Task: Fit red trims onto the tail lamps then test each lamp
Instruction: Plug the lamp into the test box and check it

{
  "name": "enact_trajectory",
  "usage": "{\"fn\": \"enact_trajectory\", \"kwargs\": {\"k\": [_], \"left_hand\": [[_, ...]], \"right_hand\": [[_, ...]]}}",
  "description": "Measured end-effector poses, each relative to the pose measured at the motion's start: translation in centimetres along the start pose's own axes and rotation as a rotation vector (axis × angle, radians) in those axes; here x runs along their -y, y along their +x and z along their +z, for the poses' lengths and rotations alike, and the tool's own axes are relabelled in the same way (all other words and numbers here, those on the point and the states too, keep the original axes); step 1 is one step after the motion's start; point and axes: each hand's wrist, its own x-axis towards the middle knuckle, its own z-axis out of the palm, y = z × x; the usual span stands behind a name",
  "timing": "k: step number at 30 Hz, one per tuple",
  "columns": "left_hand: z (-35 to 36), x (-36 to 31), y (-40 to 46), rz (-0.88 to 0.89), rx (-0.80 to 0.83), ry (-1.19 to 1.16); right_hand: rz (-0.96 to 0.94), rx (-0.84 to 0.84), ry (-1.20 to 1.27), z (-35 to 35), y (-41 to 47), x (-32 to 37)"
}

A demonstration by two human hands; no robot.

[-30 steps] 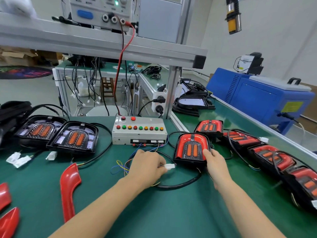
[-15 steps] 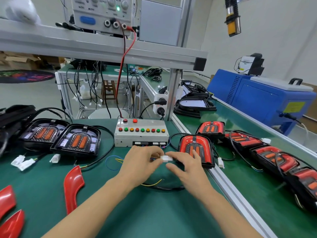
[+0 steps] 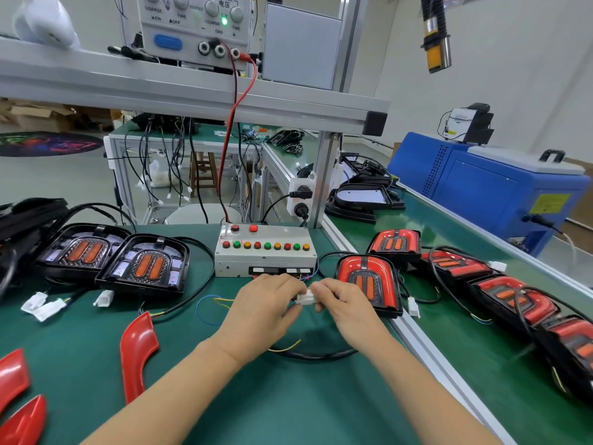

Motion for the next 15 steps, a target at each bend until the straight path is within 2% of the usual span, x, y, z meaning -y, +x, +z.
{"fn": "enact_trajectory", "kwargs": {"k": [9,15], "left_hand": [[-0.2,0.3,0.2,-0.009,0.036,-0.062],[-0.4,2.2,-1.1,-0.057,0.071,0.013]], "right_hand": [[0.06,0.012,-0.175,0.7,0.1,0.3],[0.057,-0.151,-0.103,-1.3,0.4,-0.7]]}}
